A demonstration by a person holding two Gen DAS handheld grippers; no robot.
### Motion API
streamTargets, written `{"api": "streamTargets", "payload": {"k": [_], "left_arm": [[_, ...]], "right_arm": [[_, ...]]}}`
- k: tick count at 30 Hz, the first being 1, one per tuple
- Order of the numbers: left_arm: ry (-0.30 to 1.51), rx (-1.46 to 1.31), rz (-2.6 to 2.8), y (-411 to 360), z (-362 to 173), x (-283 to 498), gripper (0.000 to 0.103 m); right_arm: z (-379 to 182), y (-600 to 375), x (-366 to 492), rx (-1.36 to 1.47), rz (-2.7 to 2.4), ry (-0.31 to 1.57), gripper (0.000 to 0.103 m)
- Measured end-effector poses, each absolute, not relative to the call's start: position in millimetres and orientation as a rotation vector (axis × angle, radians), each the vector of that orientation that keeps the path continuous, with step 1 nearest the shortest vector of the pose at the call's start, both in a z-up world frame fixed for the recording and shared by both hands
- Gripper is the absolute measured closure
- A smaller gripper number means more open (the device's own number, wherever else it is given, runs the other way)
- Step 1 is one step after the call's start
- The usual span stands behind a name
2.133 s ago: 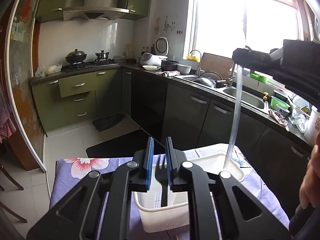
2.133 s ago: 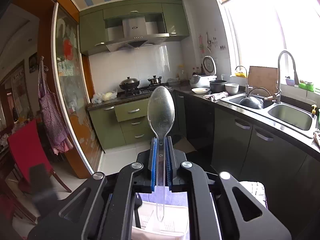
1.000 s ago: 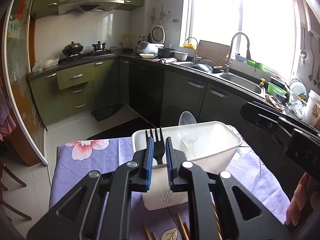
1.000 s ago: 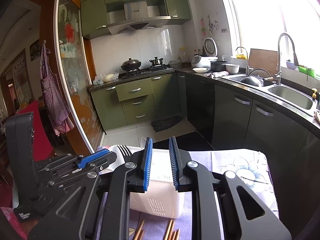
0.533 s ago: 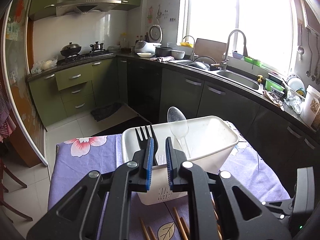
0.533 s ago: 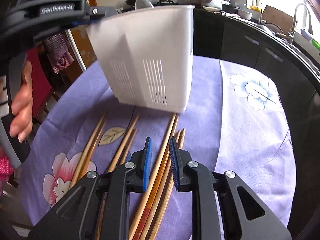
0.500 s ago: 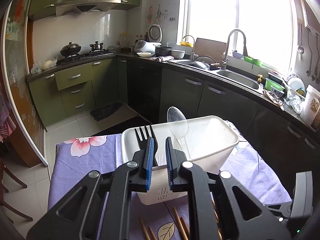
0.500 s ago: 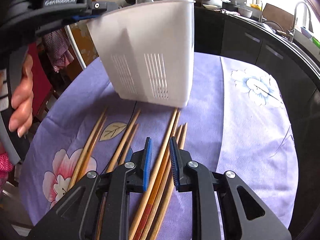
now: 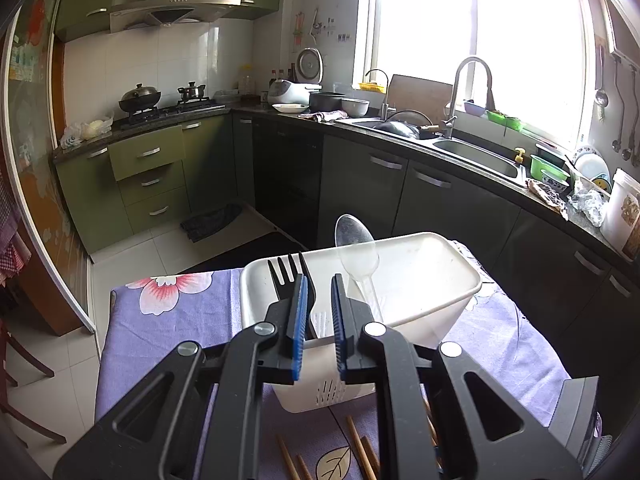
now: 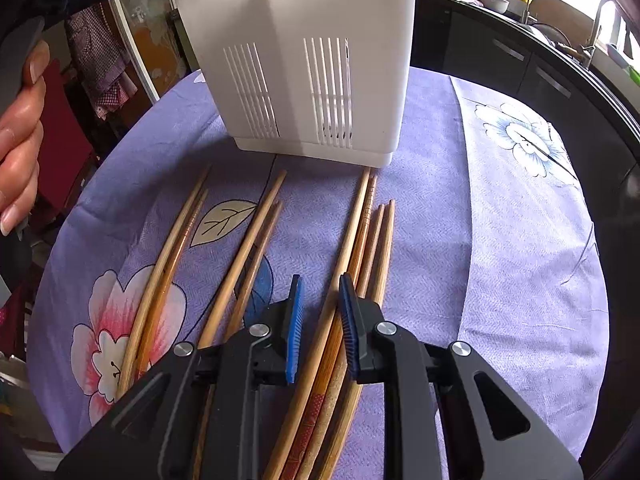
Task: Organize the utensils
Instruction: 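Lower the fork into the caddy with the left tool while the right tool approaches chopsticks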
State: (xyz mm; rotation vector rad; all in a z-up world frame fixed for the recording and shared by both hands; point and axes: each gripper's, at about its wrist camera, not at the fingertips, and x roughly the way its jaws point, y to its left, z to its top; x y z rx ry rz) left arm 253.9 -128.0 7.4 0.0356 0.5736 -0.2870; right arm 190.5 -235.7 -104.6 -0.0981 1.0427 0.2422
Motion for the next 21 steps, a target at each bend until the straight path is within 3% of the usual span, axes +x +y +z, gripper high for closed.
{"api": "streamTargets", "payload": {"k": [14, 16, 21], "left_arm": [[0.578, 0.025, -0.285, -123.9, 6.0, 259.0, 0.09], [0.579, 0.024, -0.286, -123.4, 5.6, 258.9, 0.09], [0.58, 0.024, -0.282, -122.7, 4.6, 258.8, 0.09]], "right_arm": [[-109.8, -236.9, 193.8, -0.131, 0.238, 1.093, 0.084], [-109.6, -236.0, 189.5, -0.155, 0.248, 1.1, 0.09], [-109.8, -246.1, 174.9, -0.143, 0.267, 1.122, 0.093]]}}
